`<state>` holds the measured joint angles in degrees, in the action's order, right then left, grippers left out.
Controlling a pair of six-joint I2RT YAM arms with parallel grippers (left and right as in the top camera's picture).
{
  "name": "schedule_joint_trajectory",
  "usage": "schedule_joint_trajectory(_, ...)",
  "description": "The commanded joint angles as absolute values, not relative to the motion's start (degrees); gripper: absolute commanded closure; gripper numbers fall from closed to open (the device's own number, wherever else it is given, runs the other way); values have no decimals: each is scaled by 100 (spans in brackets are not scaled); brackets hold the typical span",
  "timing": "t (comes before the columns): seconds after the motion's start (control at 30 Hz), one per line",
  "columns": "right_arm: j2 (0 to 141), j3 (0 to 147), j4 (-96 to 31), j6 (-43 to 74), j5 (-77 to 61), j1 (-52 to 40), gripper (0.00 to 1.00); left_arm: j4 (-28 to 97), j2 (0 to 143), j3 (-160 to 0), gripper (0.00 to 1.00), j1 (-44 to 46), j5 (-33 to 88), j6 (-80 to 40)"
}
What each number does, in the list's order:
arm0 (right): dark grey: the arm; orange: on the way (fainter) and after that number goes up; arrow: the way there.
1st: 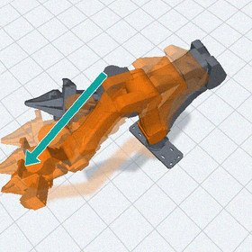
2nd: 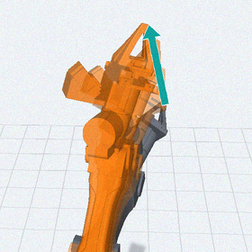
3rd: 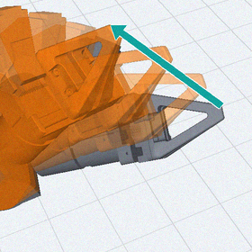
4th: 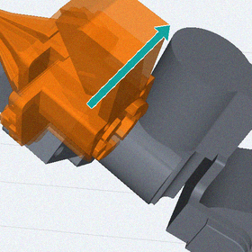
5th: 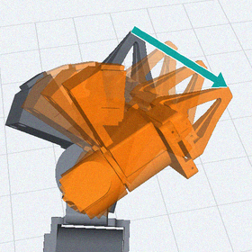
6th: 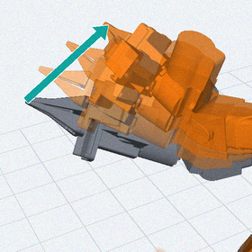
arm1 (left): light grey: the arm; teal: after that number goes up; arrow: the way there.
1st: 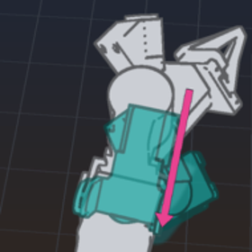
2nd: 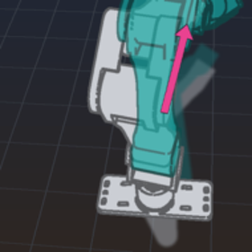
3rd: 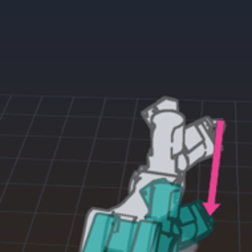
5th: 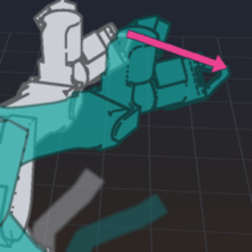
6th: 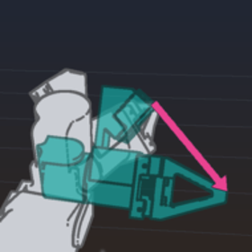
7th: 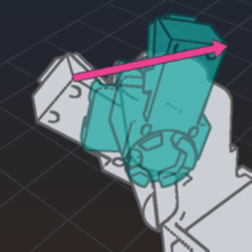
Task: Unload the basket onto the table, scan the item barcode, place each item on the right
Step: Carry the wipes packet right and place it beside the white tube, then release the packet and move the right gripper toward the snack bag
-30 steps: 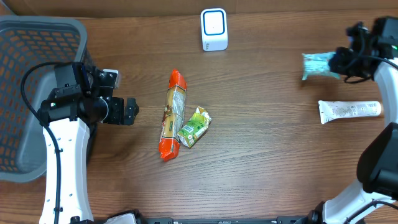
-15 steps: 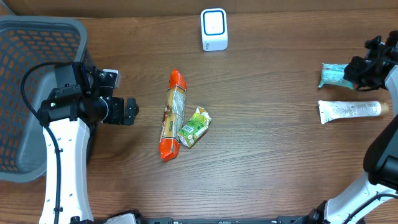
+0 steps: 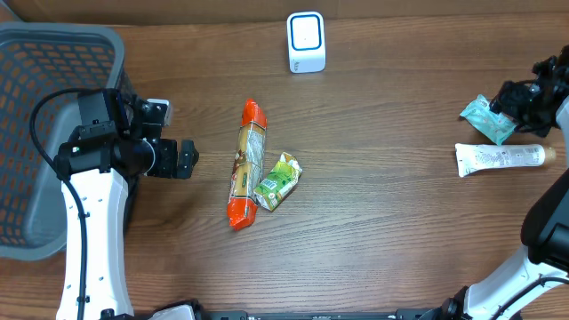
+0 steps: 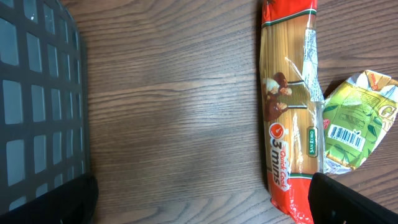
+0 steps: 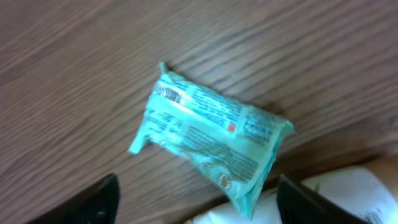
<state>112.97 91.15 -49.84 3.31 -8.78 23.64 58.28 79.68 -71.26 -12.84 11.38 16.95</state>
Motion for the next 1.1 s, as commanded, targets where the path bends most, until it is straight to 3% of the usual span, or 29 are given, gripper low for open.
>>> schedule_joint_trajectory(0.0, 11102, 9872, -5216, 478, -1378, 2368, 12, 5826, 8003, -7225, 1, -1273, 1184, 1802)
schedule_joint_trajectory(0.1, 11013, 10405, -5697, 480, -2106, 2281, 0, 5826, 8003, -7225, 0, -1273, 1184, 1802)
schedule_joint_trajectory(0.37, 10960, 10707, -6558, 1070, -4287, 1640, 0, 5826, 8003, -7225, 1, -1273, 1184, 1802)
schedule_joint_trajectory(0.57, 11061, 10433, -6849, 976, -4115, 574, 0, 5826, 8003, -7225, 0, -1273, 1184, 1802)
schedule_joint_trajectory(0.7, 11061, 10092, -6781, 1015, -3529, -338, 13, 5826, 8003, -7225, 0, -1273, 1184, 1802)
schedule_joint_trajectory(1.07, 11061, 8982, -6429, 1684, -2893, -2375, 13, 5826, 8005, -7225, 0, -1273, 1184, 1802)
